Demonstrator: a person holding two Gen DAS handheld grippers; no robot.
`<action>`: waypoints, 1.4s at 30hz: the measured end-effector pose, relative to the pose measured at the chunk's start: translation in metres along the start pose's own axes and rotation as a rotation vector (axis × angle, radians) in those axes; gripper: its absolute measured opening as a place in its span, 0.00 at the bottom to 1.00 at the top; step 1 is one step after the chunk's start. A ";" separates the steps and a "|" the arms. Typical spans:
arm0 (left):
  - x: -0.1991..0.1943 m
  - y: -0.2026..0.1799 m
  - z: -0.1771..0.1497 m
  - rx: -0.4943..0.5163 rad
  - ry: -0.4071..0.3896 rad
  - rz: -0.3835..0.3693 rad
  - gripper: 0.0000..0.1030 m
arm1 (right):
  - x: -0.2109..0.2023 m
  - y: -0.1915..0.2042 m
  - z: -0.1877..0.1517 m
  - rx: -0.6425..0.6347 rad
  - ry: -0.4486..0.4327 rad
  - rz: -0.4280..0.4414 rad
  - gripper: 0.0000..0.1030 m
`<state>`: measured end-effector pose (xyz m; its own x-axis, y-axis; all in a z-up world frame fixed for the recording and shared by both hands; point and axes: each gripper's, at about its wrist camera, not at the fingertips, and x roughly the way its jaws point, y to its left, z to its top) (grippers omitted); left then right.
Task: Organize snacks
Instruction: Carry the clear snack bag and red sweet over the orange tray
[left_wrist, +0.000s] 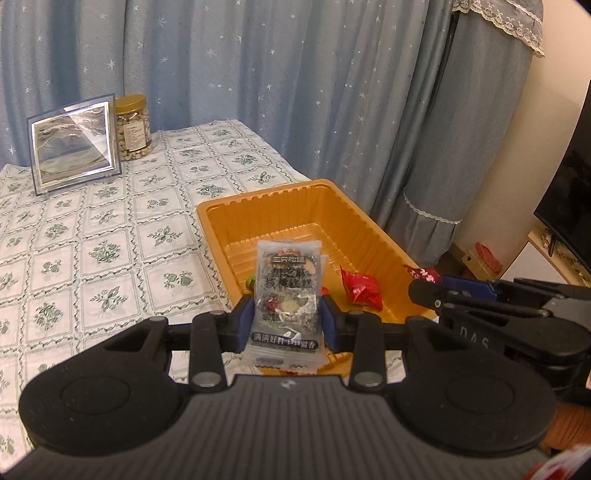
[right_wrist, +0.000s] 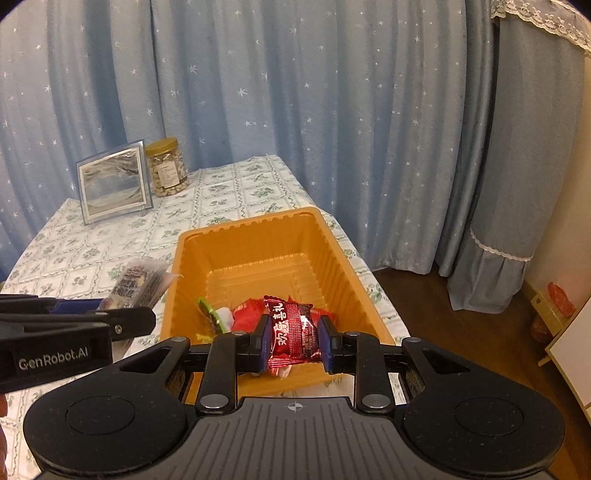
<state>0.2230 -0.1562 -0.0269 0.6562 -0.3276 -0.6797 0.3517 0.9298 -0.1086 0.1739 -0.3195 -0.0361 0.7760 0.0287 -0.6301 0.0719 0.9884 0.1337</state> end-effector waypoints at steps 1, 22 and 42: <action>0.003 0.001 0.002 0.000 0.001 -0.001 0.34 | 0.003 0.000 0.002 -0.001 0.000 0.000 0.26; 0.066 0.023 0.044 0.002 0.009 0.002 0.34 | 0.069 -0.014 0.038 -0.019 0.010 0.005 0.26; 0.113 0.022 0.064 0.026 0.004 -0.028 0.37 | 0.100 -0.021 0.041 -0.011 0.042 0.000 0.26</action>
<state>0.3474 -0.1837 -0.0599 0.6436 -0.3525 -0.6794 0.3867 0.9158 -0.1088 0.2759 -0.3433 -0.0711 0.7488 0.0353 -0.6619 0.0645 0.9900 0.1257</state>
